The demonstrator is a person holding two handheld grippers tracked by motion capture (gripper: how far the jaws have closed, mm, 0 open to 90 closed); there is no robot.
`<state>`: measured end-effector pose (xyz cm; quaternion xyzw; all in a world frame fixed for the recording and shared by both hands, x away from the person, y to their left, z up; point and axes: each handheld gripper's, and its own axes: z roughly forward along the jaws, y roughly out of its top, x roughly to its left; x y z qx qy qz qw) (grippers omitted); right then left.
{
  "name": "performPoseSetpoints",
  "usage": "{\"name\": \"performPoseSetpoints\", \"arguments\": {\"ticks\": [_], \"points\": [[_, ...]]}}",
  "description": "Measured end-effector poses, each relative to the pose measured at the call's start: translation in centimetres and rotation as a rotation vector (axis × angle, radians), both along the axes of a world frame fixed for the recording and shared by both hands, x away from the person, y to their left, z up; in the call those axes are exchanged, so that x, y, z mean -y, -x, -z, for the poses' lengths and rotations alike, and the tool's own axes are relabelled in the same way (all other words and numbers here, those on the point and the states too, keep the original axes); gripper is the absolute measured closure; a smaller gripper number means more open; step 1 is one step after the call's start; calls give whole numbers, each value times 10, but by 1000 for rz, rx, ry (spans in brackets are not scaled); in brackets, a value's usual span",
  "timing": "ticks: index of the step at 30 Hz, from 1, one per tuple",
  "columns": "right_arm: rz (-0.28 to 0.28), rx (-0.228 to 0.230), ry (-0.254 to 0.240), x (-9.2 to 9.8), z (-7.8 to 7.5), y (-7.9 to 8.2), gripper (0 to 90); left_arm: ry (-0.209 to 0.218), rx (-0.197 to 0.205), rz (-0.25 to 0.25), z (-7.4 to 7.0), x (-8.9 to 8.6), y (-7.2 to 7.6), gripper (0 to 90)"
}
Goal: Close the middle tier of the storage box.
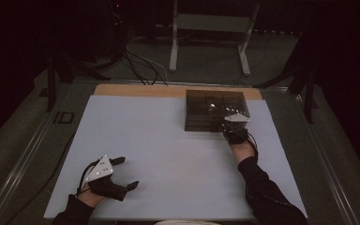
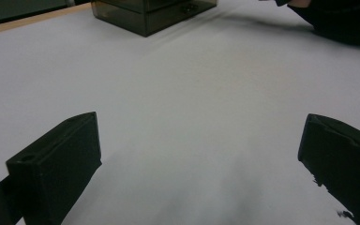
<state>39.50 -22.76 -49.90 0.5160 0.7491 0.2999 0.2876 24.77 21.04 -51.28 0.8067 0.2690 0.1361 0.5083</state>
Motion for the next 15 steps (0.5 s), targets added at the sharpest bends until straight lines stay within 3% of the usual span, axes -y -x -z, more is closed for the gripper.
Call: {"name": "performPoseSetpoints", "arguments": {"ticks": [8, 12, 15], "points": [[-3, -14, -17, 5, -2, 7, 884, 1, 0, -1, 0, 0, 0, 10], [5, -18, -33, 1, -4, 11, 801, 0, 2, -1, 0, 0, 0, 9], [-2, -24, -35, -3, -5, 13, 681, -2, 4, 0, -1, 0, 0, 10]]}}
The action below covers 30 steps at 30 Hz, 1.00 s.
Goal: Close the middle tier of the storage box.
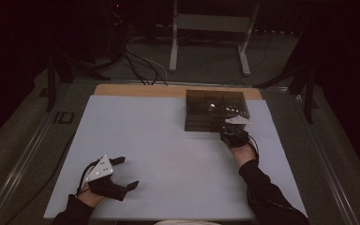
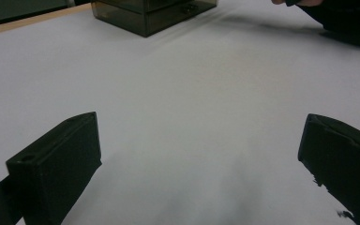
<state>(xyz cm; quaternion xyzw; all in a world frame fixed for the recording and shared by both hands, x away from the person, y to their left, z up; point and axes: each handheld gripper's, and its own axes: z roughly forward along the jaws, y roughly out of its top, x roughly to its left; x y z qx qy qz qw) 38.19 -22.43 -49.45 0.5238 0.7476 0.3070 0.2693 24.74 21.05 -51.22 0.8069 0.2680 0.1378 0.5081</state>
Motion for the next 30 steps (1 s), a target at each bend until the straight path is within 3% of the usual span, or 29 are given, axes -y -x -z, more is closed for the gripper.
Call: {"name": "performPoseSetpoints", "arguments": {"ticks": [12, 18, 19, 20, 25, 30], "points": [[-51, -4, -32, -8, -5, 6, 288, 2, -2, -2, 0, 1, -1, 9], [-92, -39, -67, -9, -8, 5, 84, 3, -4, -5, 0, 3, -2, 9], [-92, -39, -67, -9, -8, 5, 84, 3, -4, -5, 0, 3, -2, 9], [-120, -55, -83, -10, -9, 5, 23, 3, -5, -2, 0, 4, -3, 9], [-146, -61, -79, -13, -9, 5, 0, -3, -11, 2, 1, 6, -4, 9], [-155, -32, -87, -16, -15, 2, 0, -1, -10, -3, 1, 4, -2, 9]]}}
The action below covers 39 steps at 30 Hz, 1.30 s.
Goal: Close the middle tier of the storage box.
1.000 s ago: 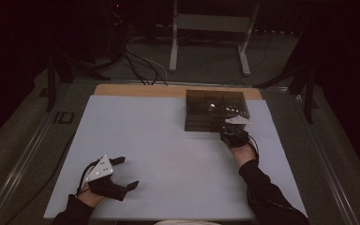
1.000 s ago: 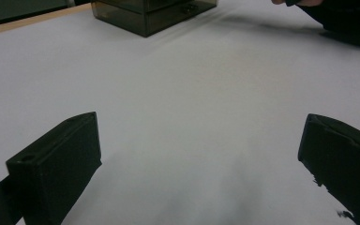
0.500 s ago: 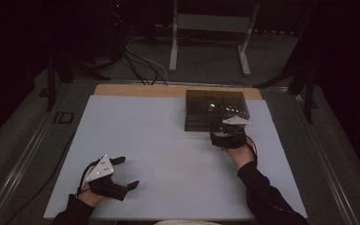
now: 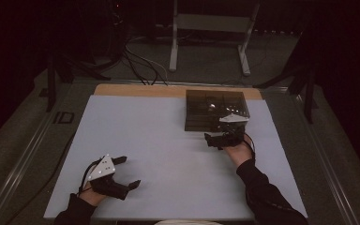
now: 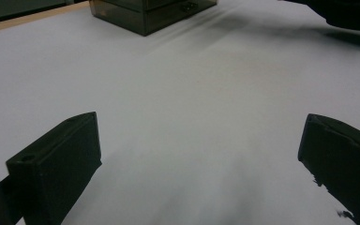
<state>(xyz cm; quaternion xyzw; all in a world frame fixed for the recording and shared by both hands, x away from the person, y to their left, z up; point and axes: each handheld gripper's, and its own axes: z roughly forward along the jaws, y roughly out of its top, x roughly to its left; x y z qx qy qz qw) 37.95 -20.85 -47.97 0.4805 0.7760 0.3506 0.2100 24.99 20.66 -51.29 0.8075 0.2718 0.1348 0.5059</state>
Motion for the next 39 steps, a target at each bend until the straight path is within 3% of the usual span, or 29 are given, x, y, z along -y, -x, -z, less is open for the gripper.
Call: {"name": "performPoseSetpoints", "arguments": {"ticks": [14, 17, 24, 30, 39], "points": [[-101, 13, -3, -3, -12, 2, 0, 7, 2, -6, 0, -3, 2, 9], [-147, 18, -16, -3, -16, 5, 0, 3, 2, -2, 0, -2, 2, 9], [-186, 25, -16, -4, -18, 12, 0, 5, 8, 5, 0, -2, 2, 9], [-256, 48, -12, -1, -16, 28, 0, 10, 8, 0, -1, -3, 2, 9], [-305, 89, -20, 7, -10, 46, 0, 9, 8, 2, -1, -3, 3, 9]]}}
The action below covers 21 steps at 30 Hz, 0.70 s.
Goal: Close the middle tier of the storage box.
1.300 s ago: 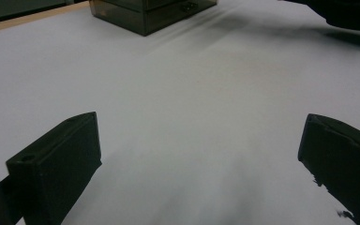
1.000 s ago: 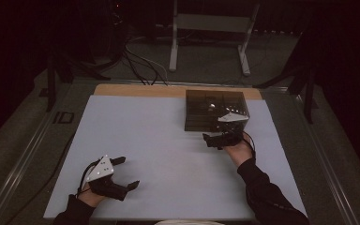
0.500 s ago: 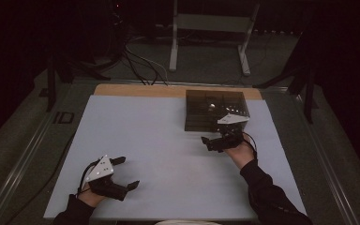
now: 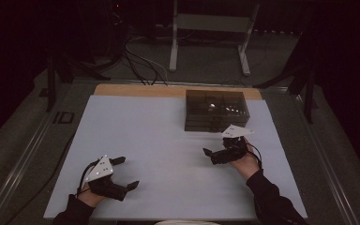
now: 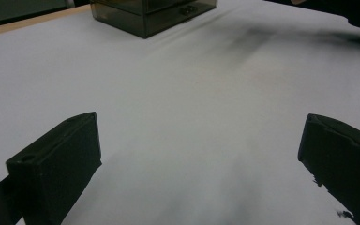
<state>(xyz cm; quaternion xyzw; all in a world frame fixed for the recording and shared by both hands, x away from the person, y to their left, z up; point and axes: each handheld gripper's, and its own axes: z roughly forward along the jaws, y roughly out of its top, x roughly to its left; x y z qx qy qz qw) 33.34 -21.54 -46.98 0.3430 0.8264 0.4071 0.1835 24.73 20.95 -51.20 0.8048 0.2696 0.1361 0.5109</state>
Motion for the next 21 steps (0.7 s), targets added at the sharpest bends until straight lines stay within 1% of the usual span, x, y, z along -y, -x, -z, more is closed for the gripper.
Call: {"name": "performPoseSetpoints", "arguments": {"ticks": [2, 5, 9, 11, 15, 18, 20, 21], "points": [[-3, 2, 1, 2, 1, 2, 0, 0, 0, 0, 0, 0, 0, 9], [-8, 26, -5, 11, 5, 10, 0, -1, -3, 3, 0, 0, 0, 10], [-2, 15, -14, 20, 9, 17, 0, 0, -2, 2, 0, 0, 0, 9], [-1, 15, -5, 24, 12, 21, 0, 0, -3, 3, 0, 0, 0, 9], [21, 4, -11, 32, 16, 26, 0, 0, -1, 3, 0, 0, 0, 9], [40, 7, -10, 40, 18, 30, 0, 2, 0, 2, 0, 0, 0, 9], [50, 2, -25, 46, 21, 34, 0, 0, 1, 3, 0, 0, 0, 9], [54, -3, -24, 49, 22, 35, 0, 1, 2, 4, 0, 0, 0, 10]]}}
